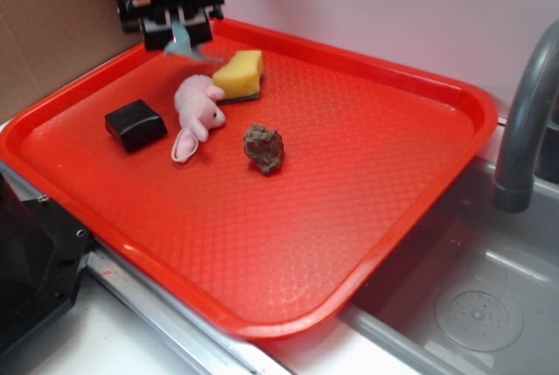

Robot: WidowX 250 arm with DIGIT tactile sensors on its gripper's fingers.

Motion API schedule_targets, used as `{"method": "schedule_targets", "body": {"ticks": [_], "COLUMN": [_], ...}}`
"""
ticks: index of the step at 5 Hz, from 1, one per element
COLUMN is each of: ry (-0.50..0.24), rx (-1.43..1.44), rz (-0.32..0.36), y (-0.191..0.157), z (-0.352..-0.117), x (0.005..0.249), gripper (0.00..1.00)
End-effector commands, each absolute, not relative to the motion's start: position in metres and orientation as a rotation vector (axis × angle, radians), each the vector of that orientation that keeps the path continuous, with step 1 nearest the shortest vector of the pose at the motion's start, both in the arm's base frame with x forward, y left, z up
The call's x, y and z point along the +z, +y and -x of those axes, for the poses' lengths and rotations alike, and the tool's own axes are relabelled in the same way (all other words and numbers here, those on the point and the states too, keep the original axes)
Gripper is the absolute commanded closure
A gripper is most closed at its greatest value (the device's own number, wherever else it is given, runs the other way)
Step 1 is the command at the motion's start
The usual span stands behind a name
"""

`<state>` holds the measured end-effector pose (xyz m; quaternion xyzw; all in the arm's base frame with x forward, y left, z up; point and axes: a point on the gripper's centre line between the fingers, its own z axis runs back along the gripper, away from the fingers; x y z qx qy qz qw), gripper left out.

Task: Grab the blue cloth.

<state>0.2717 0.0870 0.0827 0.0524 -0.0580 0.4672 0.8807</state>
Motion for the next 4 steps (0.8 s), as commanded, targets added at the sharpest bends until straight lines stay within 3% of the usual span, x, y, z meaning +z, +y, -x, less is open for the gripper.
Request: {"method": "schedule_targets", "body": {"ticks": [1,3,4], "ry": [-0.051,-0.080,-0.100], "rx": [0.543,0.409,0.414], "rz": [0.151,0.191,0.206], "y": [0.059,0.030,0.028], "z": [-0.245,-0.207,-0.200], "x": [0.168,0.203,0.198], "gripper": [1.00,1.00,1.00]}}
